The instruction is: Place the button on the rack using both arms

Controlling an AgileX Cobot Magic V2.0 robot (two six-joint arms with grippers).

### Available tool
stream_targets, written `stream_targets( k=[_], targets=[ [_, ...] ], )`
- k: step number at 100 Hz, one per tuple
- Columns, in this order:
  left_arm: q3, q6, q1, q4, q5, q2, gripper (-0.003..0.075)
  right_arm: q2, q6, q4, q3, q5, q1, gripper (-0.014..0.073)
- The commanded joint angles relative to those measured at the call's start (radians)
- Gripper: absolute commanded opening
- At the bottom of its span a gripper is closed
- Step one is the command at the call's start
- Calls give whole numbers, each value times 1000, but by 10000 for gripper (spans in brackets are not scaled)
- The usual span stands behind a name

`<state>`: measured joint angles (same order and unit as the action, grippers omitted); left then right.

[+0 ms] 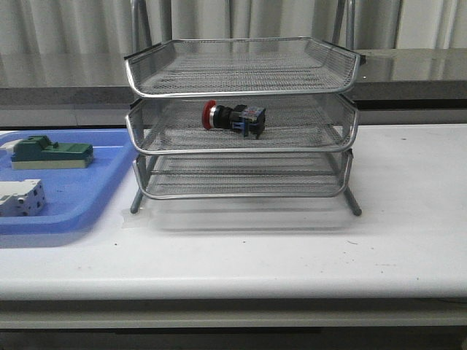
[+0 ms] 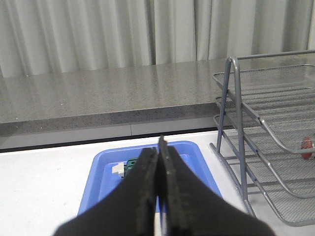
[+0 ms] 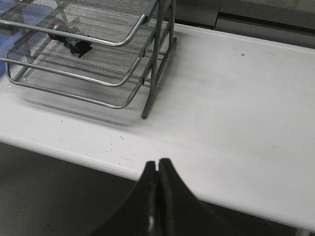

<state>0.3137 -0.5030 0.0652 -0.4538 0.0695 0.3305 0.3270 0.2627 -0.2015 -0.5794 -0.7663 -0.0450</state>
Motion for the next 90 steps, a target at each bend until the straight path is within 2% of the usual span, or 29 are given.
stream_targets(
  k=[1,33,60,90],
  targets=[
    [27,12,-3,-11,-75,7,-20,2,-1,-4,6,130,6,-60],
    [27,12,-3,-11,-75,7,-20,-174,-19,21,264,424,6,-60],
    [27,12,-3,-11,-75,7,-20,-321,-327,249,462,544,6,-60],
    [27,12,-3,-11,-75,7,-20,-343,-336,246,594,724,6,-60]
  ],
)
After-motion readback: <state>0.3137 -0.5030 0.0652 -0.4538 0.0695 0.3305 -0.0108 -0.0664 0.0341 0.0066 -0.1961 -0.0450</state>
